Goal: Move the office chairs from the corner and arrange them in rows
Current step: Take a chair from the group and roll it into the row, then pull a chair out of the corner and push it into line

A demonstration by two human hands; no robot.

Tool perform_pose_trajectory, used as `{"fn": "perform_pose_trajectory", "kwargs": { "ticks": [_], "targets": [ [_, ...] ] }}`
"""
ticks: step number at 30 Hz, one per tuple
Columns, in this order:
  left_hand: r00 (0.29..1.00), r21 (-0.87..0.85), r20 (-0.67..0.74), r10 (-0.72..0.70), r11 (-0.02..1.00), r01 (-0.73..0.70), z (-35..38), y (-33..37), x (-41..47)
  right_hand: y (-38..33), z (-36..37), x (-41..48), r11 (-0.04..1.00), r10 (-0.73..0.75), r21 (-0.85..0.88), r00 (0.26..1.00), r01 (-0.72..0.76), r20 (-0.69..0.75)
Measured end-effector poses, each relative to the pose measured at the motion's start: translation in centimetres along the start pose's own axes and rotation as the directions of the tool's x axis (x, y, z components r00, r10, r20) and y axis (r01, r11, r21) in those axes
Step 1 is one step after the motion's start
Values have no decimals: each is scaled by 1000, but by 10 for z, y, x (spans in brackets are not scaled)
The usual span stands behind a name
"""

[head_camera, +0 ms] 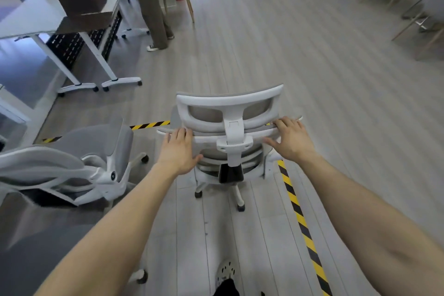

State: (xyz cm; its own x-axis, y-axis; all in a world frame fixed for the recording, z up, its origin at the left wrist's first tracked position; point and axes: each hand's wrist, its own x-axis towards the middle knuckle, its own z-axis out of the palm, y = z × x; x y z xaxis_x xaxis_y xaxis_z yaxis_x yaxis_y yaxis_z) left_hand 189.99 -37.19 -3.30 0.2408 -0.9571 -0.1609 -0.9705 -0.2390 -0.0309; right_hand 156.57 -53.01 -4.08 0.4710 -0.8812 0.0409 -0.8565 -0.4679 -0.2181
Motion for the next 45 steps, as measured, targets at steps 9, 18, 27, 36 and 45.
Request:
{"fn": "perform_pose_trajectory", "kwargs": {
  "ticks": [9, 18, 27, 36, 45],
  "targets": [
    [958, 67, 63, 279, 957, -283, -83, 83, 7, 19, -39, -46, 957, 269, 81, 955, -280, 121],
    [698, 145, 292, 654, 691, -708, -61, 328, 3, 170, -65, -273, 703, 672, 80, 697, -707, 250],
    [201, 327, 362, 910, 78, -942, -35, 694, -130, 314, -132, -572, 379, 921, -2, 377, -925, 101],
    [-160, 284, 387, 908, -282, -916, -10, 974, -305, 417, -179, -823, 35, 999, 1, 35, -999, 25],
    [-291, 312, 420, 859, -438, -843, 33, 1237, -389, 594, -212, -968, -149, 989, 70, -148, -986, 24]
  ]
}}
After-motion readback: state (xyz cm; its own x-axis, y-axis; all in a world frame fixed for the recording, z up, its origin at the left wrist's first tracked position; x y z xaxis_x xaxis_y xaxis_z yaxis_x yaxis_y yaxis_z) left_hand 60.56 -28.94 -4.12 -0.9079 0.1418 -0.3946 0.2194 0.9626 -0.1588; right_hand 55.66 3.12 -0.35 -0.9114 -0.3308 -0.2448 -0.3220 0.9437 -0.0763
